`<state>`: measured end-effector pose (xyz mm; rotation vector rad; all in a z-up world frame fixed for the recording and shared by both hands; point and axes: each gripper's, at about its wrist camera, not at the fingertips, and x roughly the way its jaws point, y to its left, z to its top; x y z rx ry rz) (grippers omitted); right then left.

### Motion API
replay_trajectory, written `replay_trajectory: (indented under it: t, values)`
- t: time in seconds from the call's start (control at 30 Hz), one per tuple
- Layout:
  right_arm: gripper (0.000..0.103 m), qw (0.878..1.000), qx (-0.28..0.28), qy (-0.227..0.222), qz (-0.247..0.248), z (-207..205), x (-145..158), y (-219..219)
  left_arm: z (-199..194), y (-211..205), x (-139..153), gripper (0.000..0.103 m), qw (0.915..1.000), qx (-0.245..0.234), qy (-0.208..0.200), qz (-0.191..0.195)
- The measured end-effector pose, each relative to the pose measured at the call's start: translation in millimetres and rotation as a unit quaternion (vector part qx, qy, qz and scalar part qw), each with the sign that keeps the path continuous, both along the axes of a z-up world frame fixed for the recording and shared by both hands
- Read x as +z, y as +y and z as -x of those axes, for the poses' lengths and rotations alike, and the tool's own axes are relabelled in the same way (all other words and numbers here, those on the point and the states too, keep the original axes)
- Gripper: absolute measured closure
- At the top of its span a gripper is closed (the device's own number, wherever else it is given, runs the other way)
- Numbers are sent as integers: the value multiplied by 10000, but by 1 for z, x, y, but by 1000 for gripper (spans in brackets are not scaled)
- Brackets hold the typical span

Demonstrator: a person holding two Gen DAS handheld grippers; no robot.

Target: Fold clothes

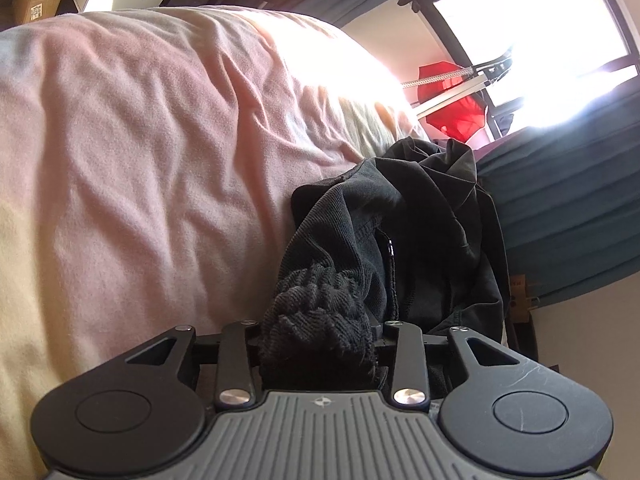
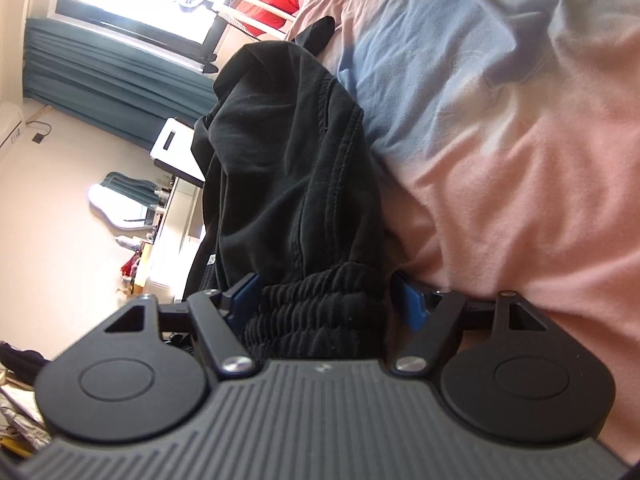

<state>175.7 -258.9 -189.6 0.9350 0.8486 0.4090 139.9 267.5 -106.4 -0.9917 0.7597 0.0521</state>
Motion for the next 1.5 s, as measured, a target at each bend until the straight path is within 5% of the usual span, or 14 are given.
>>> replay_trajectory:
  t: [0.13, 0.27, 0.37, 0.6, 0.9, 1.03, 1.1, 1.2, 1.33, 1.5]
  values:
    - [56, 9999, 30, 15, 123, -1, -3, 5, -3, -1, -3, 58, 10000, 7, 26, 57]
    - [74, 9999, -16, 18, 97, 2, -2, 2, -5, -3, -3, 64, 9999, 74, -62, 29]
    - [76, 10000, -34, -27, 44, 6, 2, 0, -7, -5, 4, 78, 9997, 57, -175, -182]
    - [80, 9980, 590, -226, -33, 15, 24, 30, -23, 13, 58, 87, 9950, 275, -636, -713]
    - [82, 9785, 1594, -819, -1024, 7, 54, 187, -88, 103, 149, 88, 9784, 459, -905, -1804]
    - [82, 9638, 2168, -832, -1310, -1, 54, 272, -115, 156, 183, 88, 9580, 833, -778, -2631]
    - [82, 9577, 2429, -723, -1365, -1, 45, 312, -128, 176, 180, 87, 9397, 960, -578, -3231]
    - [82, 9570, 2653, -378, -1111, -8, 22, 350, -151, 198, 142, 86, 9308, 760, 6, -3575]
    - [82, 9539, 2911, -81, -724, -22, 0, 371, -159, 210, 94, 85, 9359, 852, 203, -3411]
    - [79, 9480, 3126, -154, -579, -20, 7, 366, -155, 205, 93, 76, 9333, 570, 329, -3529]
